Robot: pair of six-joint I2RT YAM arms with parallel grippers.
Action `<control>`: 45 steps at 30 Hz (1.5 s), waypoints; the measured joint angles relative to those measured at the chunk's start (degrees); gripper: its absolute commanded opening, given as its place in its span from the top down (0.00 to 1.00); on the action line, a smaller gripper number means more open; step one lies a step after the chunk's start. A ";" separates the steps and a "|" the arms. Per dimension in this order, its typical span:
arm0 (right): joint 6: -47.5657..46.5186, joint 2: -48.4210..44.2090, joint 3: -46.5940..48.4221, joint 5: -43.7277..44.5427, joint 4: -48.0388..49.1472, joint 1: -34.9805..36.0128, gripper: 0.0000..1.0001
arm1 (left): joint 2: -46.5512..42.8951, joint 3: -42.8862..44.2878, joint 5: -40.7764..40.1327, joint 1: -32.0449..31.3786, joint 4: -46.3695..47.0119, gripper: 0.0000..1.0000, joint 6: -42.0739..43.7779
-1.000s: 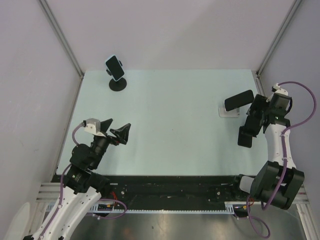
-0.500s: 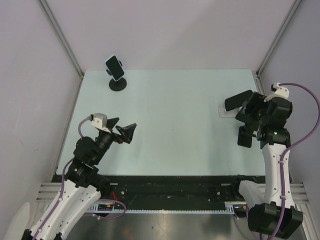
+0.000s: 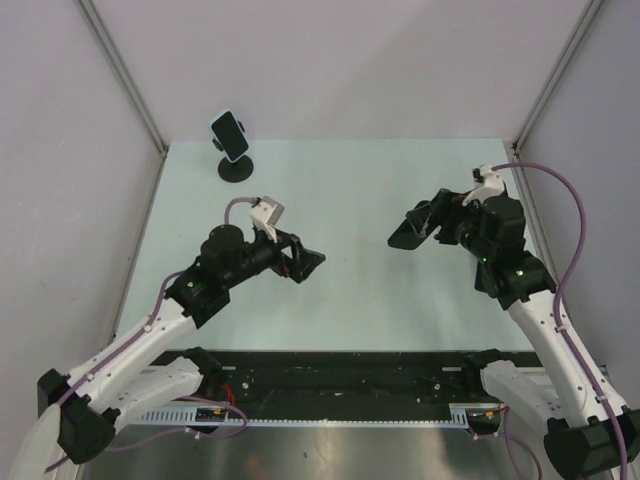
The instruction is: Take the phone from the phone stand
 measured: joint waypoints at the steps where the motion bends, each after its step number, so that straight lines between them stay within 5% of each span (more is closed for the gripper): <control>1: 1.22 0.39 -0.04 -0.11 0.50 2.43 1.00 | 1.66 1.09 0.00 -1.81 0.02 0.00 0.13; 10: 9.46 2.12 -3.78 -1.38 7.37 17.51 1.00 | 8.92 5.33 -5.51 -17.16 1.90 0.00 4.59; 16: 12.41 2.12 -4.92 -2.27 10.60 22.84 1.00 | 9.07 1.14 -9.33 -20.00 8.63 0.00 5.75; 22: 14.10 2.12 -5.88 -3.34 13.00 24.63 1.00 | 10.93 -0.37 -12.85 -21.07 10.95 0.11 6.91; 25: 14.29 2.12 -6.32 -3.72 13.51 24.98 1.00 | 11.34 -1.20 -14.05 -21.07 11.85 0.26 7.61; 33: 15.23 2.84 -6.82 -4.37 16.39 25.31 1.00 | 11.45 -1.73 -13.90 -21.35 12.96 0.97 9.11; 36: 15.23 3.80 -6.95 -4.04 17.55 25.27 0.84 | 11.45 -1.99 -12.94 -22.34 13.14 1.00 9.66; 37: 15.21 3.85 -7.08 -3.87 17.57 25.31 0.55 | 11.45 -2.19 -12.94 -22.21 13.11 1.00 9.64; 40: 15.10 3.89 -7.13 -3.76 17.55 25.31 0.10 | 11.41 -2.29 -13.00 -22.14 13.14 1.00 9.55; 42: 14.86 3.41 -7.17 -3.02 17.44 25.35 0.00 | 11.26 -2.29 -13.09 -22.18 13.29 1.00 9.49; 45: 13.42 0.61 -7.17 -0.46 15.96 25.33 0.00 | 11.17 -2.32 -15.72 -21.59 12.02 1.00 8.59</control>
